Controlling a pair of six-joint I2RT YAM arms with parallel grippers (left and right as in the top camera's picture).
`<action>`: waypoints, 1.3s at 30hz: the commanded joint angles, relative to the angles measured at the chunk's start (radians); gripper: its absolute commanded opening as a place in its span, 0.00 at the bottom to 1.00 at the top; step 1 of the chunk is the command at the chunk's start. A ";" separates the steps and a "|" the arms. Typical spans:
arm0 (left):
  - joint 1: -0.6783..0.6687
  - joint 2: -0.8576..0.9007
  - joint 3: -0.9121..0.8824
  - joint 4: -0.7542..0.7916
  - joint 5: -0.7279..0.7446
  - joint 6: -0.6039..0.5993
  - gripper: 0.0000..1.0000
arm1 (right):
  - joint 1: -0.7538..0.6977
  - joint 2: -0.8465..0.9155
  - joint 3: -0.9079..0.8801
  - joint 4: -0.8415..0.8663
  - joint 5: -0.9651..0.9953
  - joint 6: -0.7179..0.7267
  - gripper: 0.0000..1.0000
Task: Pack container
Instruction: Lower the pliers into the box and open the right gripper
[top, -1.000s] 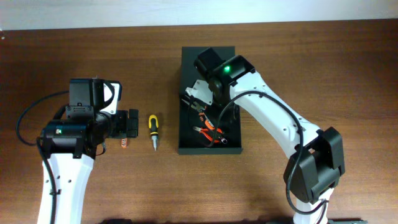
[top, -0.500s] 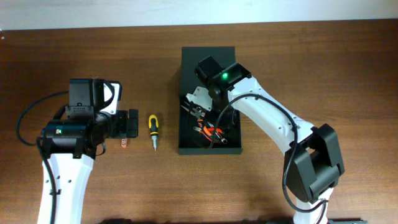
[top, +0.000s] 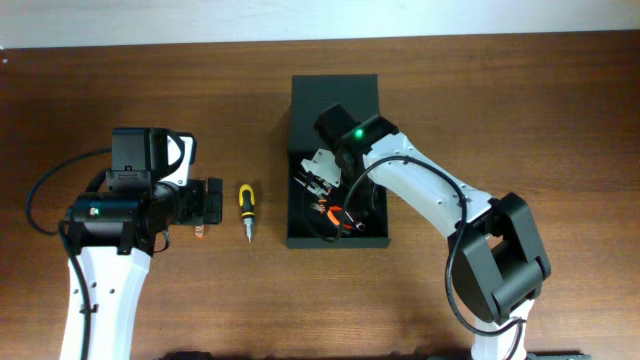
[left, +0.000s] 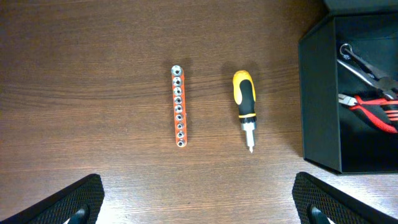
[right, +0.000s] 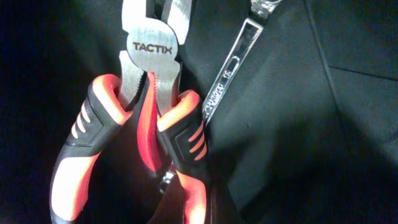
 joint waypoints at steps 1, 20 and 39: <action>0.002 0.001 0.017 -0.012 -0.010 -0.006 0.99 | -0.003 0.008 -0.031 0.024 -0.021 0.027 0.04; 0.002 0.001 0.017 -0.016 -0.010 -0.006 0.99 | -0.073 0.065 -0.037 0.040 -0.103 0.054 0.04; 0.002 0.001 0.017 -0.016 -0.010 -0.006 0.99 | -0.072 0.079 -0.025 0.018 -0.067 0.062 0.24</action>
